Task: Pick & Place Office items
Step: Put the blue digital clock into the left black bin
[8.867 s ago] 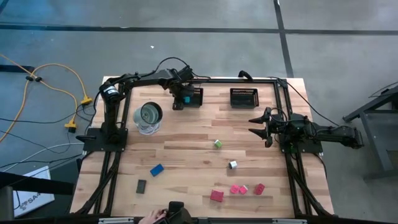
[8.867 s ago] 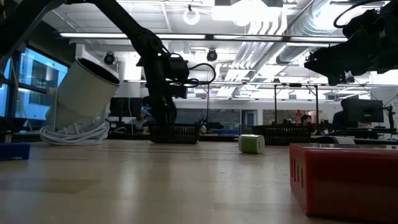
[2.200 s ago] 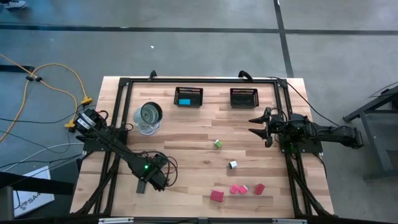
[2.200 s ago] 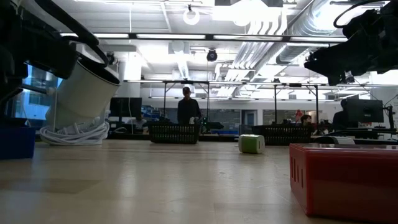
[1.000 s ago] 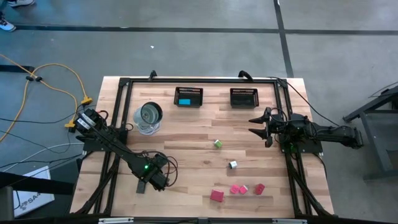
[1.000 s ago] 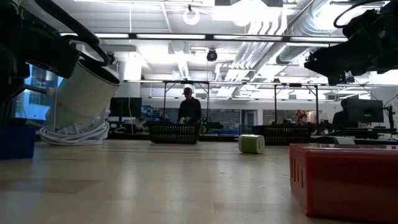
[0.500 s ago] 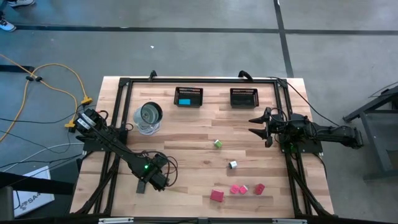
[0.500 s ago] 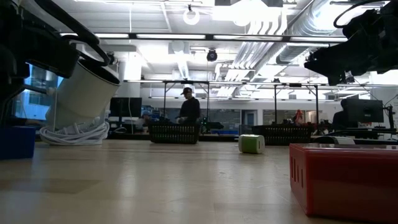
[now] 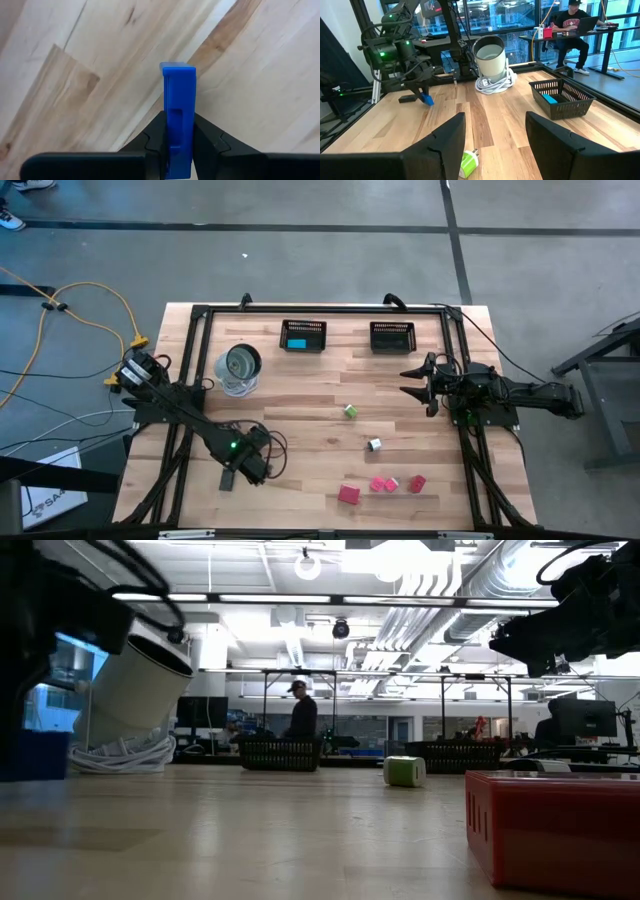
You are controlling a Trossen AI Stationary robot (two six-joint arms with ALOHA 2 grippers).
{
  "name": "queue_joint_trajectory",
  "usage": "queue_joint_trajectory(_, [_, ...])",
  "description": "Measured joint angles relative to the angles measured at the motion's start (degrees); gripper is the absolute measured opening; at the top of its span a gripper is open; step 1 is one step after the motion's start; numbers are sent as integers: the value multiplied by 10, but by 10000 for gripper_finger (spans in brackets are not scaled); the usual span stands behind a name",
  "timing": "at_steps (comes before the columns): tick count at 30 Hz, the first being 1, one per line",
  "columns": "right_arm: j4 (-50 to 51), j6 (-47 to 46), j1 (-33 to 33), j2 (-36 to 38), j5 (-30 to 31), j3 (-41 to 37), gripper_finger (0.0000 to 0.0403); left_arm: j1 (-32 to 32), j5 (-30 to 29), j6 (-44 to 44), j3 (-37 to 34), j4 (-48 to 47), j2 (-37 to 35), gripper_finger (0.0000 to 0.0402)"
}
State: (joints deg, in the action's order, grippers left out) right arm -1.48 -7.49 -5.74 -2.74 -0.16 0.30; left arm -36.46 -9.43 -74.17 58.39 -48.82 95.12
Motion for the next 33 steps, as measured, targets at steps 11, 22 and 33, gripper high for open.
queue_joint_trajectory(11, [0,0,0,0,0,0,194,96,-5,160,0,53,-21,56])
queue_joint_trajectory(22, [0,0,0,0,0,0,194,253,56,394,30,122,-21,55])
queue_joint_trajectory(33, [0,0,0,0,0,0,194,416,90,598,77,127,-21,55])
